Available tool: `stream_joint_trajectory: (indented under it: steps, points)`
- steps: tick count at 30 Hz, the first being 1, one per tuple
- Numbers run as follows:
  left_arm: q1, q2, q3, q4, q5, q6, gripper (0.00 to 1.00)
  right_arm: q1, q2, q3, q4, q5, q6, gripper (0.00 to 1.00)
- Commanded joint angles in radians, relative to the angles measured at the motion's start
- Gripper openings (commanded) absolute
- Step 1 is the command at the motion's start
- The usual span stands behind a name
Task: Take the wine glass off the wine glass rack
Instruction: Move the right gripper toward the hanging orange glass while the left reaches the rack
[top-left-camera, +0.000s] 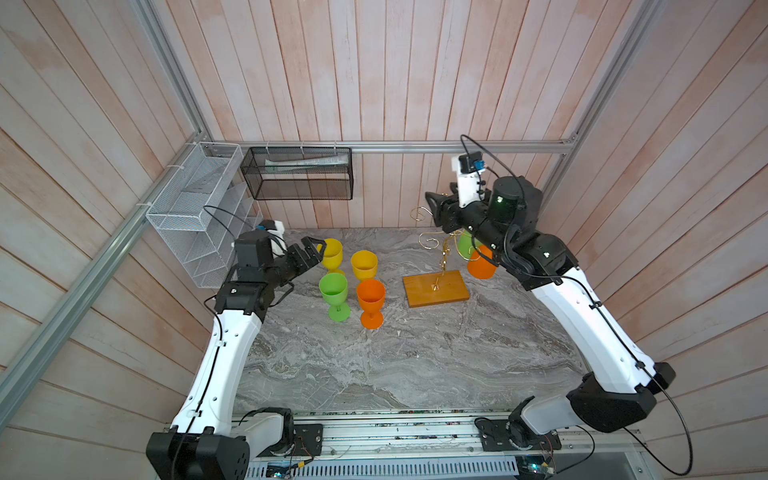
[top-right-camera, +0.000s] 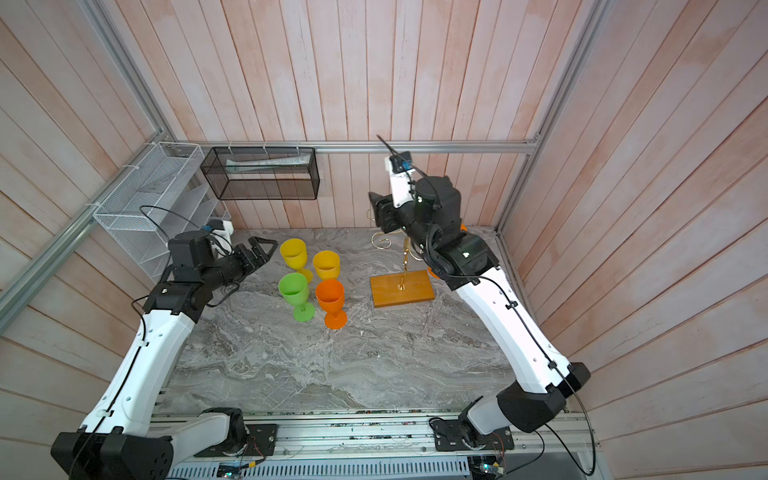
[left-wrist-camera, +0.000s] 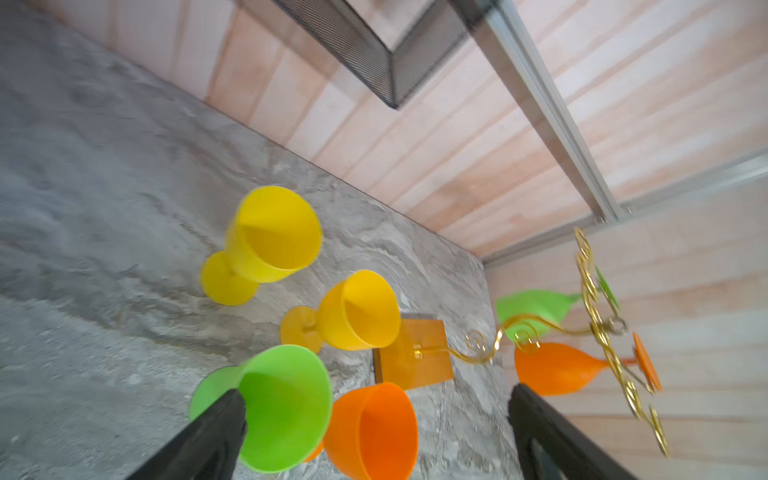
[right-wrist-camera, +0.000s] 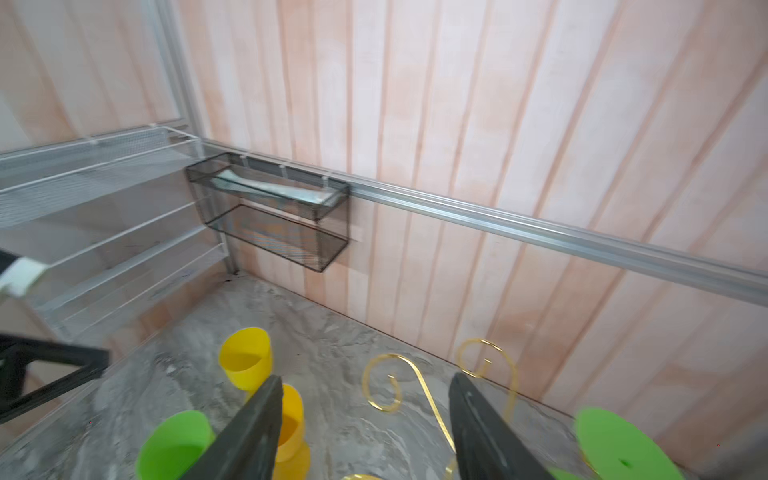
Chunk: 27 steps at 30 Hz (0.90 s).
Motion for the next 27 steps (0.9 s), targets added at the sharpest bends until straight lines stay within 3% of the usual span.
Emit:
stream_joint_trajectory:
  steps: [1, 3, 7, 10, 19, 27]
  points:
    - [-0.157, 0.019, 0.089, 0.048, -0.105, 0.171, 1.0, -0.134, -0.079, -0.109, 0.078, -0.013, 0.155, 0.68]
    - [-0.261, 0.063, 0.135, 0.03, -0.099, 0.248, 1.0, -0.238, -0.125, -0.173, 0.101, -0.058, 0.21, 0.7]
    - [-0.484, 0.165, 0.224, -0.016, -0.2, 0.389, 1.0, -0.377, -0.205, -0.311, 0.151, -0.098, 0.299, 0.72]
    - [-0.58, 0.24, 0.286, -0.03, -0.213, 0.451, 1.0, -0.459, -0.262, -0.399, 0.19, -0.144, 0.354, 0.74]
    - [-0.609, 0.503, 0.552, -0.169, -0.195, 0.479, 1.0, -0.531, -0.334, -0.482, 0.202, -0.161, 0.368, 0.76]
    - [-0.581, 0.64, 0.716, -0.231, -0.29, 0.453, 1.0, -0.54, -0.348, -0.515, 0.231, -0.207, 0.395, 0.76]
